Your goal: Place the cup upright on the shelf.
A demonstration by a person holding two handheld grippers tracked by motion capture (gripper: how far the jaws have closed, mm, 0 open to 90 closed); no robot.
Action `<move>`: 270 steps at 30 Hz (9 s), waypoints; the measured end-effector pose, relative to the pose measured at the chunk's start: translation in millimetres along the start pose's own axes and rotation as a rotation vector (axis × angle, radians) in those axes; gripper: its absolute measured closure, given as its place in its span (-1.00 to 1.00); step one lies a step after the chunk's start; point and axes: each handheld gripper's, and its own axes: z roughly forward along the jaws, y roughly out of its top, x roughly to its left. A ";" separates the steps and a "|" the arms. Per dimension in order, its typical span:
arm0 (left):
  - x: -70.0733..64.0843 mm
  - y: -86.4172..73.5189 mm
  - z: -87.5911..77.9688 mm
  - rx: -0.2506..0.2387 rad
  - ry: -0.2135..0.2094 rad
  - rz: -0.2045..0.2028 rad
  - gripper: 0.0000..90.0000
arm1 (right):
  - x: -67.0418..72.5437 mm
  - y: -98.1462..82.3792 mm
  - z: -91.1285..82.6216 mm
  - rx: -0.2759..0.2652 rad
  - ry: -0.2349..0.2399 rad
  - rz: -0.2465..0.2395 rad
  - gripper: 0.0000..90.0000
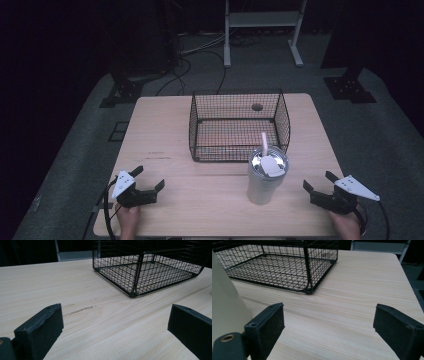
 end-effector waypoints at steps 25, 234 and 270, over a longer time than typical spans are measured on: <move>-1.5 -0.2 -0.2 -0.002 -0.001 0.012 -1.00 | 28.2 35.2 -12.7 0.012 0.214 -0.169 -0.80; 1.4 -0.5 -3.0 -0.029 -0.018 -0.007 -1.00 | 161.6 233.5 173.9 -0.154 0.572 -0.251 -0.81; 3.1 -0.7 -4.2 -0.034 -0.021 -0.012 -1.00 | 157.5 222.0 251.6 -0.046 0.562 -0.232 -0.81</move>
